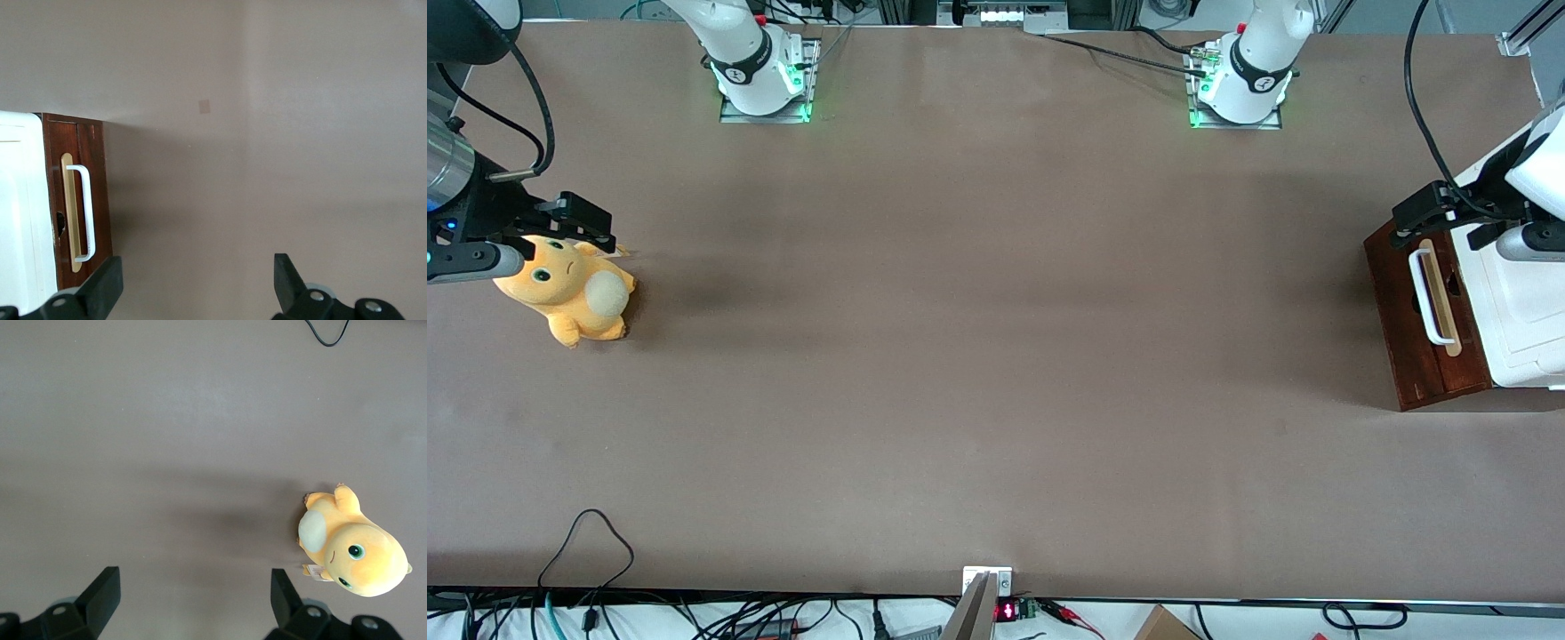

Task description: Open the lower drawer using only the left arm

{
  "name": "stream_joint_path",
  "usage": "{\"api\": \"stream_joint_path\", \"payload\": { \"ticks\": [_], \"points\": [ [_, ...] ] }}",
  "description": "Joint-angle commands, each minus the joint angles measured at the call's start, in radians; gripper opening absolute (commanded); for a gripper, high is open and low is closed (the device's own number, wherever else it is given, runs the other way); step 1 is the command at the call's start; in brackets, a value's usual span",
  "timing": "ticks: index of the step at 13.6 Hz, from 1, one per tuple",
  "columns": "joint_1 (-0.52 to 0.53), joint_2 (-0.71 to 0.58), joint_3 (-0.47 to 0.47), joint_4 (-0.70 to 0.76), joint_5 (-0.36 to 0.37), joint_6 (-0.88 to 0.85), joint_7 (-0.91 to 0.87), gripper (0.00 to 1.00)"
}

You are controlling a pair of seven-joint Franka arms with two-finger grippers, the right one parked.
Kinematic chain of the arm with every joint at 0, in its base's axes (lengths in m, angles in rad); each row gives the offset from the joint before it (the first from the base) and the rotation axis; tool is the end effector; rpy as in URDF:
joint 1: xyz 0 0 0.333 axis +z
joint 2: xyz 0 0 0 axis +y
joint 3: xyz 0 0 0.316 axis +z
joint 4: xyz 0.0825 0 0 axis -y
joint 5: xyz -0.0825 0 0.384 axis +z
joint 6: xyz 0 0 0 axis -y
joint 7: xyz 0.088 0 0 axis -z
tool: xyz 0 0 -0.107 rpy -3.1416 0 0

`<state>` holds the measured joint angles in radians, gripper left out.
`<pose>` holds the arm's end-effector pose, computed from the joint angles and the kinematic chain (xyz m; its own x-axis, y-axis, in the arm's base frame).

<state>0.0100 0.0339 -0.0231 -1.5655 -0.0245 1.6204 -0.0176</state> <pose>0.5695 -0.0097 0.6124 0.9998 0.0057 0.0205 0.0052 -0.9997 0.0256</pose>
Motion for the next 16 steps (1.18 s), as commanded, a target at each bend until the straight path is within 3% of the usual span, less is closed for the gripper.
{"api": "stream_joint_path", "payload": {
  "ticks": [1, 16],
  "points": [
    [0.008, -0.002, -0.006, 0.019, -0.020, -0.023, 0.001, 1.00],
    [0.007, 0.044, 0.005, 0.015, 0.009, -0.040, -0.021, 1.00]
  ]
}}
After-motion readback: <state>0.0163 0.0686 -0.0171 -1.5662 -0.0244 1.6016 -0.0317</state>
